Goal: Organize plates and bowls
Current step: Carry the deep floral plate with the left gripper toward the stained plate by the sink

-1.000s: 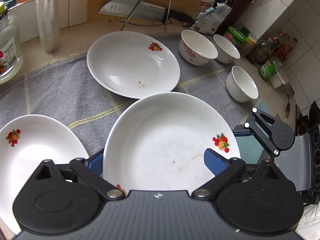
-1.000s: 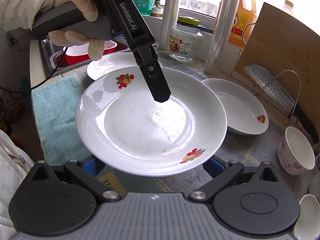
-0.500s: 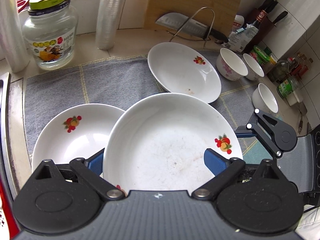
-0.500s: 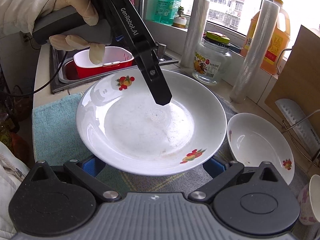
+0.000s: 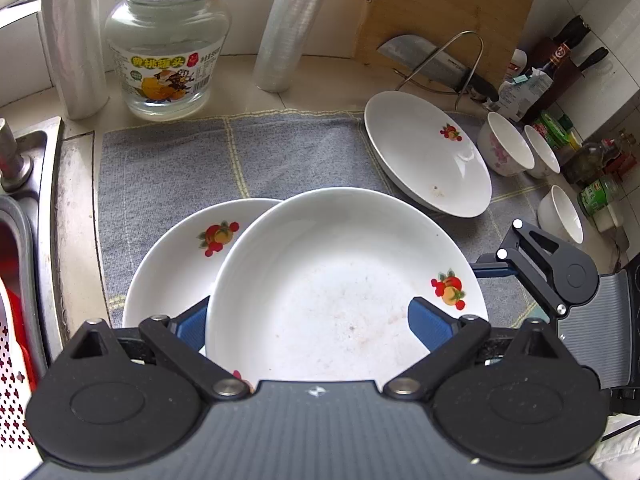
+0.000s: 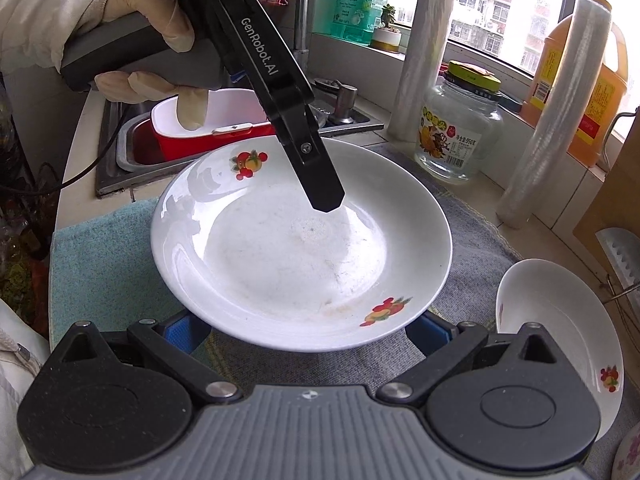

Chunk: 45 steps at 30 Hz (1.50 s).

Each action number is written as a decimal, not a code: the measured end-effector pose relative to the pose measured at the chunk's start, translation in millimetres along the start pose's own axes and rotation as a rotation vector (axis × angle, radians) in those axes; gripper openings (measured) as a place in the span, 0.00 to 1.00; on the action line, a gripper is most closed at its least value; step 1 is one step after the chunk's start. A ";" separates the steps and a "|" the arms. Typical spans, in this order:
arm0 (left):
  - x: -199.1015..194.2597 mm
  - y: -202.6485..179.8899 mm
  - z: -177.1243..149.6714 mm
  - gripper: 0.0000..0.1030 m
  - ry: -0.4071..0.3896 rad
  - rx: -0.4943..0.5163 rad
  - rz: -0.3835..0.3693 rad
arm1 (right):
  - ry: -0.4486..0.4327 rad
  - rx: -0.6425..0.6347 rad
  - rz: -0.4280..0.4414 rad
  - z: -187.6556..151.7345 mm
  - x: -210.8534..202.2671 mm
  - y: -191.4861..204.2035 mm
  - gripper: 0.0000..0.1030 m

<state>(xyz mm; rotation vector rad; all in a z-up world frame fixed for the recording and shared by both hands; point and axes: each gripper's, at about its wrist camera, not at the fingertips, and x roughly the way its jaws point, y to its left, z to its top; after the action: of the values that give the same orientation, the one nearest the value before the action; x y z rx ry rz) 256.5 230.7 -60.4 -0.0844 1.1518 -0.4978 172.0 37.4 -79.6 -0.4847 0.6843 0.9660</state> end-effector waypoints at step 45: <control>32.4 14.4 9.1 0.95 0.151 0.065 0.129 | -0.008 0.000 0.037 14.6 17.6 -6.5 1.00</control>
<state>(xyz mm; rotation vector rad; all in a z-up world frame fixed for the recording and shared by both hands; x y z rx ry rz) 279.4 228.2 -88.7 0.0844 1.2788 -0.4319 189.0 53.9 -81.5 -0.4692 0.6887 1.0021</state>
